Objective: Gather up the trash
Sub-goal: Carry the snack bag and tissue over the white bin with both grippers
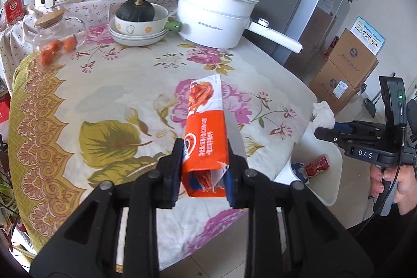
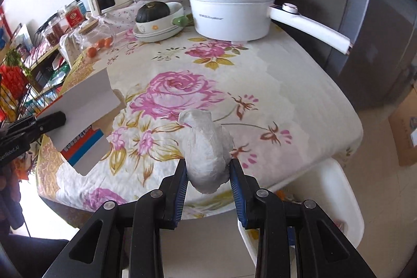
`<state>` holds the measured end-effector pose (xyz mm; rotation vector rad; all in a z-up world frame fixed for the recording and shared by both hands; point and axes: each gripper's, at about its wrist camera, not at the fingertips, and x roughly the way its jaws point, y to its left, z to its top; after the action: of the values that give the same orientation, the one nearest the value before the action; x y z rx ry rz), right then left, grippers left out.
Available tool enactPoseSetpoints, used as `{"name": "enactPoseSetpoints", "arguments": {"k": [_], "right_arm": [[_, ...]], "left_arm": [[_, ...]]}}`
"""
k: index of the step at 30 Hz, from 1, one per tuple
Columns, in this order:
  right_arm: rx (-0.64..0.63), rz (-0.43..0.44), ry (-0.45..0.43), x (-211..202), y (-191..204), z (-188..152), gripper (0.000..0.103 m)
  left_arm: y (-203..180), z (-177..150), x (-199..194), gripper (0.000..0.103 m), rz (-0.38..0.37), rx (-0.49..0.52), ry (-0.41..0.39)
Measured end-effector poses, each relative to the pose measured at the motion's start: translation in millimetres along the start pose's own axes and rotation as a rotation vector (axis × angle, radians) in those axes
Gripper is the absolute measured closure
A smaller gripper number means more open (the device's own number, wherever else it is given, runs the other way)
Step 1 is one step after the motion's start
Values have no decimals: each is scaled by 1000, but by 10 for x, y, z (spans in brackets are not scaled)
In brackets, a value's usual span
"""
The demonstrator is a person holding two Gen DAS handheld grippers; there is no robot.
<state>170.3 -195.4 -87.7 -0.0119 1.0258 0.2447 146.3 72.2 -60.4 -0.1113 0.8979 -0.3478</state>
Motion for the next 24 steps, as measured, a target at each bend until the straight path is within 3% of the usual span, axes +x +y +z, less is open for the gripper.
{"name": "enactPoseSetpoints", "arguments": {"k": [10, 24], "right_arm": [[168, -47, 48, -185, -762, -236, 70], [322, -70, 139, -250, -1543, -719, 70]], "left_arm": [[-693, 42, 183, 74, -105, 82, 12], [-1889, -27, 765, 74, -285, 223, 120]]}}
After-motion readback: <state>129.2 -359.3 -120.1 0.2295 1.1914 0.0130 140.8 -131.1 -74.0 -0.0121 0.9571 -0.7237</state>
